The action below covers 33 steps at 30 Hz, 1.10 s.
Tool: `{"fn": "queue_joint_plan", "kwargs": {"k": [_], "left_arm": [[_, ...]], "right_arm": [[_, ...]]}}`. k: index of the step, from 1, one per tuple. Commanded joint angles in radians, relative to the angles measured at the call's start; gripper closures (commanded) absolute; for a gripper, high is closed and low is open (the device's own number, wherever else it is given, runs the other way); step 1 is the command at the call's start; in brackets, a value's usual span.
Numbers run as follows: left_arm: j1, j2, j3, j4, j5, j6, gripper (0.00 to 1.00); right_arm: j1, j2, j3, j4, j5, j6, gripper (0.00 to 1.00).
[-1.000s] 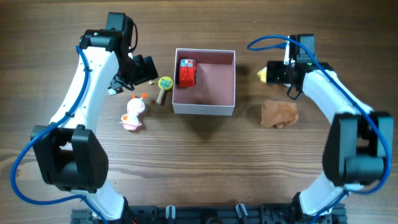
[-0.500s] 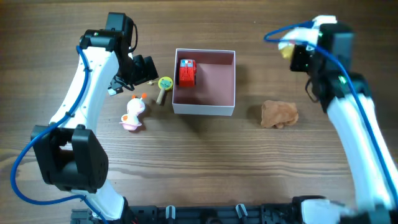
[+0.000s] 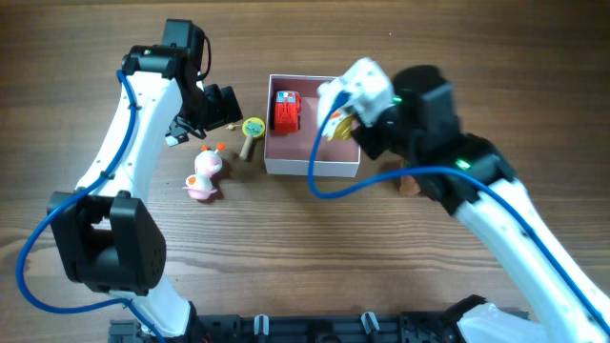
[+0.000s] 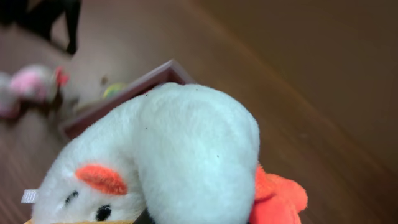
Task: Pack container
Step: 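Carry the plush duck with the right gripper over the box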
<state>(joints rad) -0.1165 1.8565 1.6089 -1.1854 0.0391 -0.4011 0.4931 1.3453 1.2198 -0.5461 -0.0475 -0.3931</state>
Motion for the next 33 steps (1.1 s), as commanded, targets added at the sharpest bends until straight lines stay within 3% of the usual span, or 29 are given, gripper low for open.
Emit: {"fn": "queue_joint_plan", "kwargs": {"k": [1, 7, 23, 33], "left_arm": [[0.003, -0.011, -0.006, 0.0, -0.006, 0.002, 0.0], [0.003, -0.011, -0.006, 0.0, -0.006, 0.002, 0.0], [0.003, -0.011, -0.006, 0.0, -0.006, 0.002, 0.0], [0.003, -0.011, -0.006, 0.0, -0.006, 0.002, 0.0]], "right_arm": [[0.007, 0.093, 0.004, 0.014, -0.037, -0.131, 0.96], [0.007, 0.198, 0.004, 0.026, -0.092, -0.135, 0.96], [0.007, 0.314, 0.003, 0.181, -0.122, -0.368, 0.96], [-0.01, 0.428, 0.003, 0.261, -0.02, -0.366, 0.96]]}}
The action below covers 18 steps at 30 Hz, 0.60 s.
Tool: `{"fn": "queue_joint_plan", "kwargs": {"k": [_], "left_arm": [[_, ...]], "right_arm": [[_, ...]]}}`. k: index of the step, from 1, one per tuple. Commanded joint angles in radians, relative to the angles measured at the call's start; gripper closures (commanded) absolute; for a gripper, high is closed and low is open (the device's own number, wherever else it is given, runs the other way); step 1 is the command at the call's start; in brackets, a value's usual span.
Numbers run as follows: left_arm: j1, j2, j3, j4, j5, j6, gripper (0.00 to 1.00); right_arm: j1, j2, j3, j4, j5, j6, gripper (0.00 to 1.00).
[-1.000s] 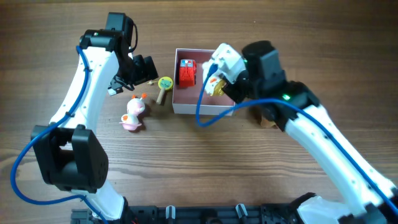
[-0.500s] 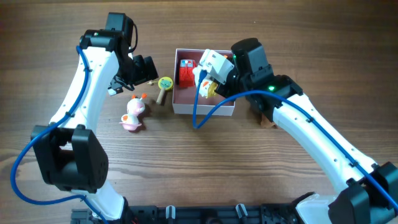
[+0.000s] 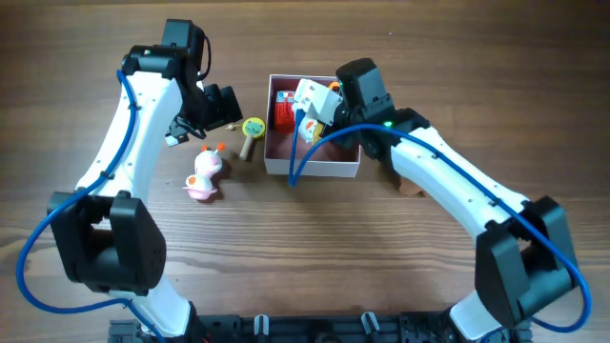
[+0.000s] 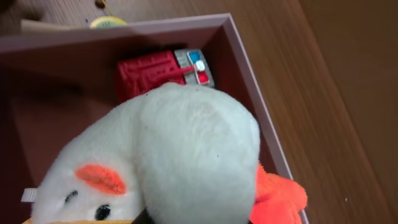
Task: Pack container
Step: 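Carry the plush duck with the right gripper over the box, then lower the plush duck into the box beside the fire truck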
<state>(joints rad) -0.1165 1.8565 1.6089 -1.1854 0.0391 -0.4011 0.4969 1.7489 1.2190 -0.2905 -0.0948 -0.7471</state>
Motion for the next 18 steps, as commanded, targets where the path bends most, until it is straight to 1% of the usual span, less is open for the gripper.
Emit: {"fn": "queue_joint_plan", "kwargs": {"k": [1, 8, 18], "left_arm": [[0.003, -0.011, -0.006, 0.0, -0.006, 0.002, 0.0], [0.003, -0.011, -0.006, 0.0, -0.006, 0.002, 0.0], [0.003, -0.011, -0.006, 0.0, -0.006, 0.002, 0.0]], "right_arm": [[-0.018, 0.029, 0.004, 0.005, 0.027, -0.012, 0.96], [-0.063, 0.062, 0.003, 0.021, 0.027, -0.01, 0.96], [-0.064, 0.111, 0.003, 0.052, -0.01, -0.009, 0.96]]}}
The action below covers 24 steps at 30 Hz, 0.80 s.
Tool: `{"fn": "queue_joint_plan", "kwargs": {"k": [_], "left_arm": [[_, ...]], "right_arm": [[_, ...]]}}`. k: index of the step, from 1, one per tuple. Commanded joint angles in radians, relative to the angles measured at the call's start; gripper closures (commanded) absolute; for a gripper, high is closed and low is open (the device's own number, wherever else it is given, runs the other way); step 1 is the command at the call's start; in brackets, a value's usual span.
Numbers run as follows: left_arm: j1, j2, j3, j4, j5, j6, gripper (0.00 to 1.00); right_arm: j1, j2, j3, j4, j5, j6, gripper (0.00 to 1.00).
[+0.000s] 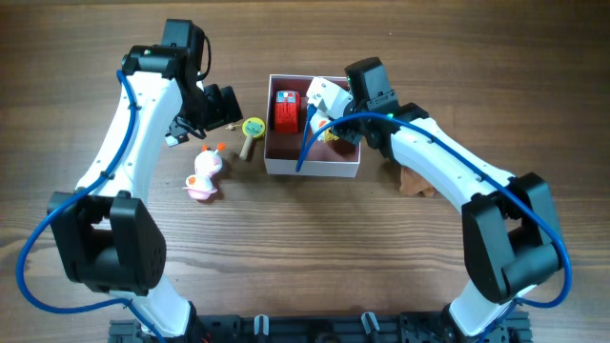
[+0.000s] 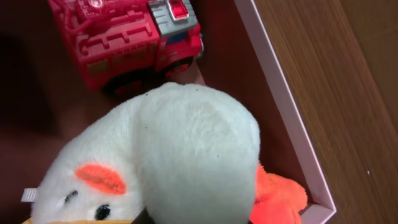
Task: Pack container
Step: 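Lower the plush duck into the box beside the fire truck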
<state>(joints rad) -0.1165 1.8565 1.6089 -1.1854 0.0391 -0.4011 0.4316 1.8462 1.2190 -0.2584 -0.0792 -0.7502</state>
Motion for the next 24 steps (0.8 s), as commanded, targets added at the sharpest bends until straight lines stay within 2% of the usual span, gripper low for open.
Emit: {"fn": "queue_joint_plan", "kwargs": {"k": [1, 4, 9, 14, 18, 24], "left_arm": [[0.003, -0.011, -0.006, 0.0, -0.006, 0.002, 0.0], [0.003, -0.011, -0.006, 0.0, -0.006, 0.002, 0.0], [0.003, -0.01, -0.006, 0.0, -0.006, 0.002, 0.0], [0.003, -0.011, -0.006, 0.0, -0.006, 0.002, 0.0], [0.003, -0.011, -0.006, 0.0, -0.006, 0.002, 0.0], [0.003, -0.011, -0.006, 0.0, -0.006, 0.002, 0.0]], "right_arm": [[0.001, 0.014, 0.003, 0.026, -0.026, -0.006, 0.96], [0.001, 0.013, 0.003, 0.048, -0.026, 0.036, 0.96], [0.001, -0.003, 0.004, 0.075, -0.021, 0.266, 0.96], [0.001, -0.051, 0.004, 0.055, 0.105, 0.663, 0.96], [0.001, -0.056, 0.004, 0.021, 0.117, 0.908, 0.96], [0.004, -0.055, 0.004, 0.02, 0.117, 1.086, 0.96]]}}
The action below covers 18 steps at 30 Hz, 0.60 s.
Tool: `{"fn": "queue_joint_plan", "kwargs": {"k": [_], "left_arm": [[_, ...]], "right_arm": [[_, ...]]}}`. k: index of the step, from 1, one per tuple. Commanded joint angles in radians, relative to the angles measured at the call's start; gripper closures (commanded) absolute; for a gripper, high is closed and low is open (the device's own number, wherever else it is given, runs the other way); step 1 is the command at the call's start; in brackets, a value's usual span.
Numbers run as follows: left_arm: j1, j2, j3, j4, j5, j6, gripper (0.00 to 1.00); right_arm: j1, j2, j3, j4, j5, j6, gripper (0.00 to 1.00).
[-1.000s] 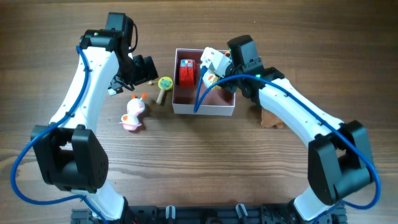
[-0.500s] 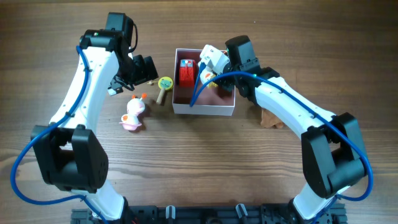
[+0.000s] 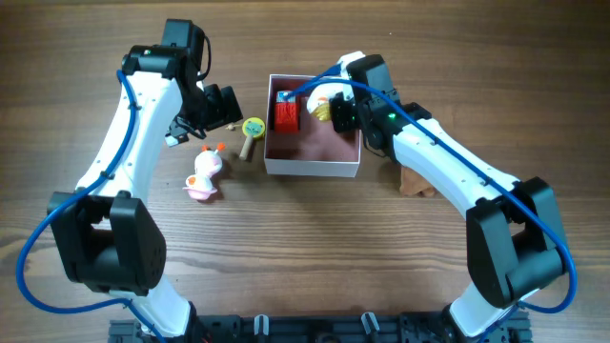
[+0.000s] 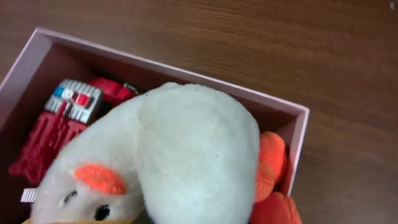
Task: Pack container
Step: 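Lower the plush duck into the box beside the fire truck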
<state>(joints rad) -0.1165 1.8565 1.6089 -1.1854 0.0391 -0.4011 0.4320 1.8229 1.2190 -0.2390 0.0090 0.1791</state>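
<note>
A white-rimmed box (image 3: pixel 313 168) with a dark pink floor sits mid-table. Inside, a red fire truck (image 3: pixel 286 110) lies along the far left. My right gripper (image 3: pixel 330 107) is shut on a white plush duck (image 4: pixel 186 155) with orange feet, holding it low in the box's far right corner beside the truck (image 4: pixel 59 127). The duck hides the right fingers in the wrist view. Left of the box, my left gripper (image 3: pixel 223 107) stands open and holds nothing. A pink plush duck (image 3: pixel 205 174) and a yellow-headed wooden rattle (image 3: pixel 252 129) lie on the table.
A small brown object (image 3: pixel 412 181) lies on the table right of the box, partly under my right arm. The box's near half (image 3: pixel 319 148) shows bare floor. The wood table (image 3: pixel 305 248) runs to the near edge.
My right gripper, still shut on the white duck, has moved from the box's right middle to its far right corner and turned. The left arm, pink duck and rattle have not moved.
The right gripper held the white duck high above the box's right side. Then it was over the box's middle with the duck, then low inside beside the fire truck, and now in the far right corner. The left arm stayed still throughout.
</note>
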Motion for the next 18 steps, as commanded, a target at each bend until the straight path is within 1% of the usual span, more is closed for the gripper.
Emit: {"fn": "queue_joint_plan", "kwargs": {"k": [1, 5, 10, 18], "left_arm": [[0.003, -0.011, -0.006, 0.0, -0.006, 0.002, 0.0], [0.003, -0.01, -0.006, 0.0, -0.006, 0.002, 0.0], [0.003, -0.011, -0.006, 0.0, -0.006, 0.002, 0.0], [0.003, -0.011, -0.006, 0.0, -0.006, 0.002, 0.0]], "right_arm": [[0.003, -0.031, 0.004, 0.005, 0.029, 0.164, 0.96], [0.003, -0.012, 0.004, 0.062, 0.029, 0.145, 0.96], [0.003, 0.073, 0.004, 0.133, 0.028, 0.138, 0.96], [0.021, 0.115, 0.004, 0.174, 0.029, 0.139, 0.96]]}}
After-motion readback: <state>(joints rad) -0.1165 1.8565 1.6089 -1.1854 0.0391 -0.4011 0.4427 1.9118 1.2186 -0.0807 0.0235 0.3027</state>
